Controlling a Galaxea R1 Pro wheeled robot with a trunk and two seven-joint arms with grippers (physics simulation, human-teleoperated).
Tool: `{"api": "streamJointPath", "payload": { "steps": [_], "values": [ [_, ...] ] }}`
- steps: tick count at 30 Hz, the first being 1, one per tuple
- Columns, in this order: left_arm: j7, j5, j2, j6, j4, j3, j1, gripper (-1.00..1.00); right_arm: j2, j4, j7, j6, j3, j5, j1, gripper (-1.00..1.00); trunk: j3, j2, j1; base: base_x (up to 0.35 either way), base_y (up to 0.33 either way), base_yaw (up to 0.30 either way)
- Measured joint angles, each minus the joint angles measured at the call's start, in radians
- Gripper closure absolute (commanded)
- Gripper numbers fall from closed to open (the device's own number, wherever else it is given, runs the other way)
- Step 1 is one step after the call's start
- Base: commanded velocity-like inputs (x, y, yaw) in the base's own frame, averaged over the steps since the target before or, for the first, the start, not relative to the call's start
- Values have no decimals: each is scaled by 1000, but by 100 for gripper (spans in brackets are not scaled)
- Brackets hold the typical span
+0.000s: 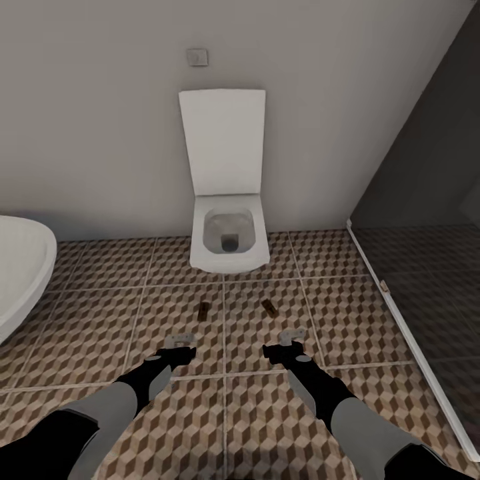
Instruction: Take the four mousetraps from the cabinet in the bathroom and place them on the bathroom floor. Make sure all four end up on the same floor surface, and ensure that at least two of them are either under or directly next to the same bathroom sink.
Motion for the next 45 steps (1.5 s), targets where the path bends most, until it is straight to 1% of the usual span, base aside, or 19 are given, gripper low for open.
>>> {"api": "streamJointPath", "payload": {
  "steps": [5,7,10,12,14,15,17,19,20,22,25,27,31,33,35,38,40,41,45],
  "values": [
    [-1,0,13,-2,11,0,0,-100,-3,7,1,-19,1,0,0,-100,16,35,-19,0,0,0],
    [-2,0,19,-4,26,0,1,-100,-4,15,1,-50,1,0,0,-100,22,49,-27,0,0,0],
    [-4,0,28,-6,55,-1,1,-100,-17,33,1,-94,1,2,1,-100,31,70,-38,0,0,0],
    [-6,1,31,-15,78,-1,1,-100,-33,55,0,-119,1,2,2,-100,38,84,-46,0,0,0],
    [-6,2,34,-54,113,-1,1,-100,-54,84,8,-141,1,1,3,-100,44,98,-54,0,0,0],
    [-6,2,34,-66,123,-1,2,-100,-59,91,14,-146,1,2,3,-100,47,105,-58,0,0,0],
    [-5,3,36,-103,153,-1,2,-100,-73,110,42,-159,1,2,4,-100,53,119,-65,0,0,0],
    [-5,4,41,-137,175,-1,4,-100,-94,138,89,-174,1,2,4,-100,59,133,-73,0,0,0],
    [-5,4,45,-143,178,-1,7,-100,-100,144,100,-177,1,2,4,-100,63,140,-77,0,0,0],
    [-6,4,58,-156,185,-1,27,-100,-119,170,136,-195,3,2,5,-100,69,154,-84,0,0,0],
    [-7,5,70,-161,188,-1,51,-100,-130,200,155,-221,4,2,6,-100,78,175,-96,0,0,0],
    [-7,5,77,-163,189,-1,62,-100,-133,220,160,-237,4,3,6,-100,85,189,-104,0,0,0],
    [-8,5,102,-167,190,-1,105,-100,-137,298,167,-308,4,2,7,-100,97,217,-119,0,0,0],
    [-9,5,109,-172,190,-2,118,-100,-137,319,168,-328,5,3,8,-100,103,231,-127,0,0,0],
    [-9,5,119,-193,190,-1,137,-100,-137,344,169,-356,5,2,8,-100,110,245,-134,0,0,0],
    [-11,6,137,-246,191,-1,166,-100,-138,368,170,-384,5,2,11,-100,119,266,-146,0,0,0],
    [-11,6,145,-262,191,-1,176,-100,-138,373,170,-390,5,2,13,-100,125,280,-153,0,0,0],
    [-13,7,153,-272,191,-1,185,-100,-138,377,170,-395,5,2,15,-100,128,287,-157,0,0,0],
    [-31,5,173,-287,191,-1,206,-100,-138,397,171,-425,5,2,23,-100,141,315,-173,0,0,0]
  ]
}}
